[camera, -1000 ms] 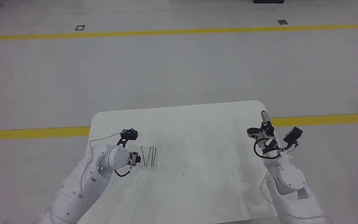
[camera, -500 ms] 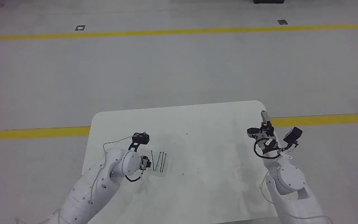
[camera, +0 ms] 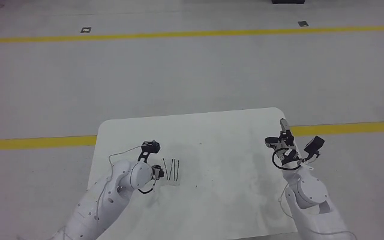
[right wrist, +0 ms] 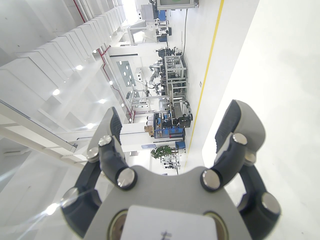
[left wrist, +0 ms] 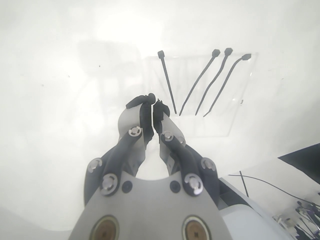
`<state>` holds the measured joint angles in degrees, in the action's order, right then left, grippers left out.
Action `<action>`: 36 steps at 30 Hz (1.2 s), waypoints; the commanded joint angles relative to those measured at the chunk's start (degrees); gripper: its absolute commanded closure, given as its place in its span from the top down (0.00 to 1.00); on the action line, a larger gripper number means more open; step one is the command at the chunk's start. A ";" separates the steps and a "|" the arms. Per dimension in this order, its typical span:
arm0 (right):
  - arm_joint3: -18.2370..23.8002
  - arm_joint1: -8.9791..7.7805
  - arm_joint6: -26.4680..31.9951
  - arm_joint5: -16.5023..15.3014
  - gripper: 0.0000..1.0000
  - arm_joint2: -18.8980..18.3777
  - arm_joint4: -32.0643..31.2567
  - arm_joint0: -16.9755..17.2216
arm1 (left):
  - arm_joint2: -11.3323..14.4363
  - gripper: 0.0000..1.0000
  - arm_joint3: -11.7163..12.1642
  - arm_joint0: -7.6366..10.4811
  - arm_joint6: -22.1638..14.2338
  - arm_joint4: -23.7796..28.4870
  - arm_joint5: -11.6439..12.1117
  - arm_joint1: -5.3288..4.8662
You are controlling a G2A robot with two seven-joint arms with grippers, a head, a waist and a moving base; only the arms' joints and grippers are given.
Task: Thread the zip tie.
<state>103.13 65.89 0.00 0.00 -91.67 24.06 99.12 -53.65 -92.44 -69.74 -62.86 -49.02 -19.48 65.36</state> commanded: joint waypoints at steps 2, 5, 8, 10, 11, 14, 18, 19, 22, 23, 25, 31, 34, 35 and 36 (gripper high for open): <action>0.00 0.00 0.00 0.00 1.00 0.00 0.00 0.00 | 0.01 0.00 -0.08 -0.36 0.06 -0.29 0.00 1.27; 0.00 0.00 0.00 0.00 1.00 0.00 0.00 0.00 | -0.33 0.00 0.33 -0.61 -0.47 -1.95 0.00 2.87; 0.00 0.00 0.00 0.00 1.00 0.00 0.00 0.00 | -0.84 0.00 1.03 -1.06 -0.69 -4.38 0.00 4.86; 0.00 0.00 0.00 0.00 1.00 0.00 0.00 0.00 | -1.07 0.00 1.90 -1.30 -0.92 -6.18 0.00 6.45; 0.00 0.00 0.00 0.00 1.00 0.00 0.00 0.00 | -1.05 0.00 2.25 -1.39 -1.03 -6.89 0.00 7.19; 0.00 0.00 0.00 0.00 1.00 0.00 0.00 0.00 | -1.01 0.00 3.40 -1.45 -1.93 -9.72 0.00 9.63; 0.00 0.00 0.00 0.00 1.00 0.00 0.00 0.00 | -1.14 0.00 3.67 -1.69 -3.36 -12.51 0.00 12.70; 0.00 0.00 0.00 0.00 1.00 0.00 0.00 0.00 | -1.33 0.00 3.82 -1.73 -3.63 -13.29 0.00 13.35; 0.00 0.00 0.00 0.00 1.00 0.00 0.00 0.00 | -1.41 0.00 4.00 -1.79 -4.14 -15.85 0.00 14.78; 0.00 0.00 0.00 0.00 1.00 0.00 0.00 0.00 | -1.41 0.00 4.00 -1.79 -4.14 -15.85 0.00 14.78; 0.00 0.00 0.00 0.00 1.00 0.00 0.00 0.00 | -1.41 0.00 4.00 -1.79 -4.14 -15.85 0.00 14.78; 0.00 0.00 0.00 0.00 1.00 0.00 0.00 0.00 | -1.50 0.00 4.05 -1.97 -3.30 -15.45 0.06 14.79; 0.00 0.00 0.00 0.00 1.00 0.00 0.00 0.00 | -1.89 0.00 4.74 -2.04 -1.58 -15.15 0.00 14.91; 0.00 0.00 0.00 0.00 1.00 0.00 0.00 0.00 | -1.90 0.00 4.93 -1.94 -1.56 -15.02 0.00 15.06; 0.00 0.00 0.00 0.00 1.00 0.00 0.00 0.00 | -2.04 0.00 5.23 -1.81 -1.44 -15.01 0.00 15.23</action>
<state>103.13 65.89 0.00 0.00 -91.67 24.06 99.12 -55.58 -87.51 -71.69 -64.33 -64.04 -19.48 80.40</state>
